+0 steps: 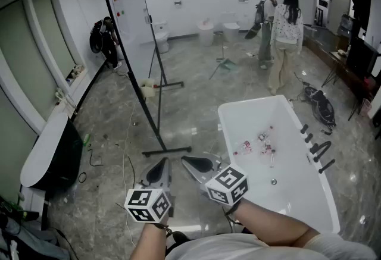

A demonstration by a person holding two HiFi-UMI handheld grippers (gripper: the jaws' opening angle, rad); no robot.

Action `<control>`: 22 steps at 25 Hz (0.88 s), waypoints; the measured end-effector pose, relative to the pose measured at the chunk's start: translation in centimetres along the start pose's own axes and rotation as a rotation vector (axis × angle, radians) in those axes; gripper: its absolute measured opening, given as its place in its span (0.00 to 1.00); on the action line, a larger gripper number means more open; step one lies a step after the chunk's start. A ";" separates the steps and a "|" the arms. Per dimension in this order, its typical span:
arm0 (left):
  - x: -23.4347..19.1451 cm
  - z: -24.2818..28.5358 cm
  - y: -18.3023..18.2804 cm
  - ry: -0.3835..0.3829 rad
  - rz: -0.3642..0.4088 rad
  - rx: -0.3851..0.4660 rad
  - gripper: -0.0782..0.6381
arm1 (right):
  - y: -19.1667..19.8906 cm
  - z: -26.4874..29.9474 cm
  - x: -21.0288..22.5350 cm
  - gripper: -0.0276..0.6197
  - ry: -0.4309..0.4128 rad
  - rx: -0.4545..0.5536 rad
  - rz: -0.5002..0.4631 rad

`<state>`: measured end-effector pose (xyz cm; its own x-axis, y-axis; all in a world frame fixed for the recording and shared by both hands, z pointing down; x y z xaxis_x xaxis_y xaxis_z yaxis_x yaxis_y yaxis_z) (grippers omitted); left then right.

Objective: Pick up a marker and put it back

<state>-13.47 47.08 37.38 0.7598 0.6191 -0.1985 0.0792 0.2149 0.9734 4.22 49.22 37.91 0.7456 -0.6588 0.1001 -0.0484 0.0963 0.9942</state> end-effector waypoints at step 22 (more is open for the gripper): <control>-16.9 6.3 -2.9 0.090 -0.001 -0.035 0.11 | 0.8 15.7 3.6 0.05 0.092 -0.004 0.041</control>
<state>-22.49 31.29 38.67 0.6987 0.6836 -0.2109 0.0562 0.2414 0.9688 -3.56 35.16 39.68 0.8009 -0.5831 0.1360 -0.0775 0.1242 0.9892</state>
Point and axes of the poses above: the fingertips, and each gripper's own axes: z forward along the fingers, x to its right, y out of its underside, the point moved 10 cm from there along -z, backward along the fingers, and after that the axes turned 1 degree about -z, right-handed, at the moved point
